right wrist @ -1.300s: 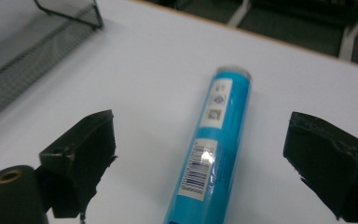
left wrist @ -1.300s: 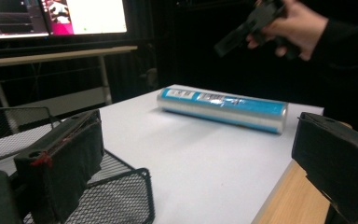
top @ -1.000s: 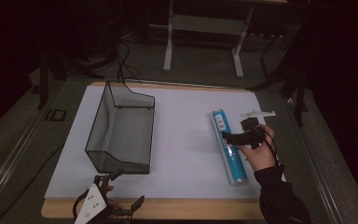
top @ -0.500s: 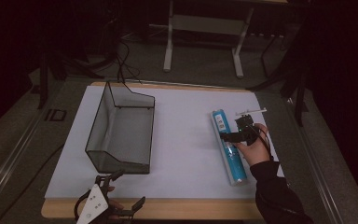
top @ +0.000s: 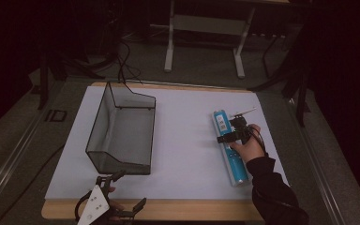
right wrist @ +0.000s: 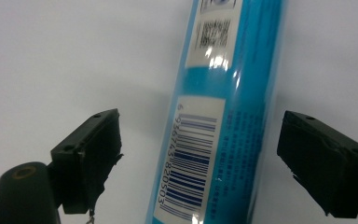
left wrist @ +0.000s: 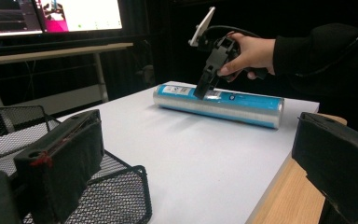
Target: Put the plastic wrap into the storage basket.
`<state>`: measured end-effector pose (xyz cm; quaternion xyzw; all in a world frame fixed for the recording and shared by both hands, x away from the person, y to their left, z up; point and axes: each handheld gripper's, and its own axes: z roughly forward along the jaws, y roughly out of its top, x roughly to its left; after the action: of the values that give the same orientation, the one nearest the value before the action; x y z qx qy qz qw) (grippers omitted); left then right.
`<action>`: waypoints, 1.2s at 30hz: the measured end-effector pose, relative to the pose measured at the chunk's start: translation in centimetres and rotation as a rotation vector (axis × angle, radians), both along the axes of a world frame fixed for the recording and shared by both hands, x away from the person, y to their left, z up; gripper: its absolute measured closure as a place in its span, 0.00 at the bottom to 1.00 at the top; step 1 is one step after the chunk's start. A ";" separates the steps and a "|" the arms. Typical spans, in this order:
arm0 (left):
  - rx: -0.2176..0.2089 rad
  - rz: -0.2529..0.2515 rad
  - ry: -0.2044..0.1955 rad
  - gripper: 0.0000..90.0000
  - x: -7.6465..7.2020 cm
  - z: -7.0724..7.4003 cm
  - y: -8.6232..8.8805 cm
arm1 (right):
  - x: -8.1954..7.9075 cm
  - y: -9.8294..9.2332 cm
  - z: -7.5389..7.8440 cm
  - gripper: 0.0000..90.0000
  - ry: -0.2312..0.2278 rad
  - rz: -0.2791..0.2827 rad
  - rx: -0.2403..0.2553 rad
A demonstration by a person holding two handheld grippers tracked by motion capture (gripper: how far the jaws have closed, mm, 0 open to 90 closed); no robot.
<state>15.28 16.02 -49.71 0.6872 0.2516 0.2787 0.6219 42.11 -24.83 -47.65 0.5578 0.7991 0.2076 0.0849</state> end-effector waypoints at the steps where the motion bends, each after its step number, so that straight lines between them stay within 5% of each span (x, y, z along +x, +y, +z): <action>1: 0.001 0.001 0.000 0.03 0.0 0.0 0.0 | 0.1 0.1 -0.2 0.15 0.018 -0.002 -0.002; 16: 0.021 0.000 0.001 0.03 -0.1 0.0 -0.1 | 1.4 0.4 -2.8 0.24 0.139 -0.024 -0.101; 21: 0.027 -0.006 0.004 0.03 0.0 -0.1 -0.2 | 1.7 0.3 -3.1 0.30 0.172 -0.031 -0.070; 31: 0.032 -0.006 0.005 0.03 0.0 -0.1 -0.3 | 1.9 0.9 -3.0 0.32 0.198 -0.037 -0.120; 36: 0.029 -0.008 0.011 0.03 0.1 -0.1 -0.3 | 1.9 0.3 -2.9 0.34 0.203 -0.092 -0.052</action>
<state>15.35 15.69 -49.85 0.6987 0.2483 0.2763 0.6114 44.03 -24.52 -50.58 0.6096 0.7823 0.1251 0.0277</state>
